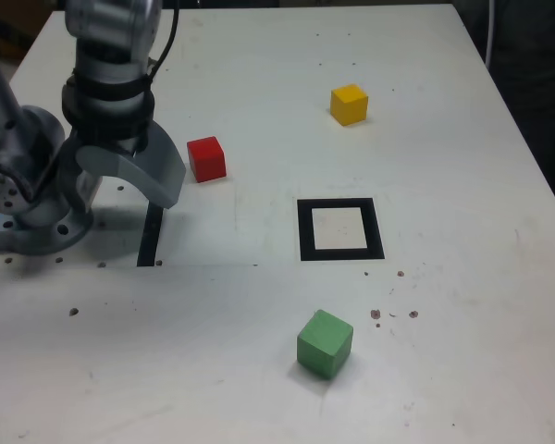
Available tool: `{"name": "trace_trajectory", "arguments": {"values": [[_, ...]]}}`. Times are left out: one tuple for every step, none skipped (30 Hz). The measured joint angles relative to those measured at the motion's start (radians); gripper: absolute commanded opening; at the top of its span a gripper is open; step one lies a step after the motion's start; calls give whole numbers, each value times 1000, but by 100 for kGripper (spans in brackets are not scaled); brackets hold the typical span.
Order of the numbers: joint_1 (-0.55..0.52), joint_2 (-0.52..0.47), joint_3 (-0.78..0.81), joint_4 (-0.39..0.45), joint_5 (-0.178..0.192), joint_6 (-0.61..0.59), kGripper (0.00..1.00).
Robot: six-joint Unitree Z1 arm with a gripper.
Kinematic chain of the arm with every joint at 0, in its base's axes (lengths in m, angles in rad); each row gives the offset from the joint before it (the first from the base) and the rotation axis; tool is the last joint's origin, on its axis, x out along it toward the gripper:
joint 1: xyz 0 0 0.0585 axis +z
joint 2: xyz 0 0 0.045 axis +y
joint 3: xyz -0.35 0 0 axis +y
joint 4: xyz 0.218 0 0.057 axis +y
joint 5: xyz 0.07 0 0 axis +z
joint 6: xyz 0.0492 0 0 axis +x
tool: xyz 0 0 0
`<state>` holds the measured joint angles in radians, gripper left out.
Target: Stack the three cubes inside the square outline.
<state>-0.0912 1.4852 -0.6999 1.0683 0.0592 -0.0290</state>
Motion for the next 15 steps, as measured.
{"name": "trace_trajectory", "arguments": {"values": [[0,0,0,0,0,0,100],[0,0,0,0,0,0,100],[0,1,0,0,1,0,100],[0,1,0,0,1,0,100],[0,1,0,0,1,0,100],[0,1,0,0,1,0,100],[0,1,0,0,1,0,100],[0,1,0,0,1,0,100],[0,1,0,0,1,0,100],[0,1,0,0,1,0,99],[0,1,0,0,2,0,99],[0,1,0,1,4,0,99],[0,1,-2,6,7,0,99],[0,0,-7,15,10,0,99],[0,-2,-14,29,14,0,99]]}}
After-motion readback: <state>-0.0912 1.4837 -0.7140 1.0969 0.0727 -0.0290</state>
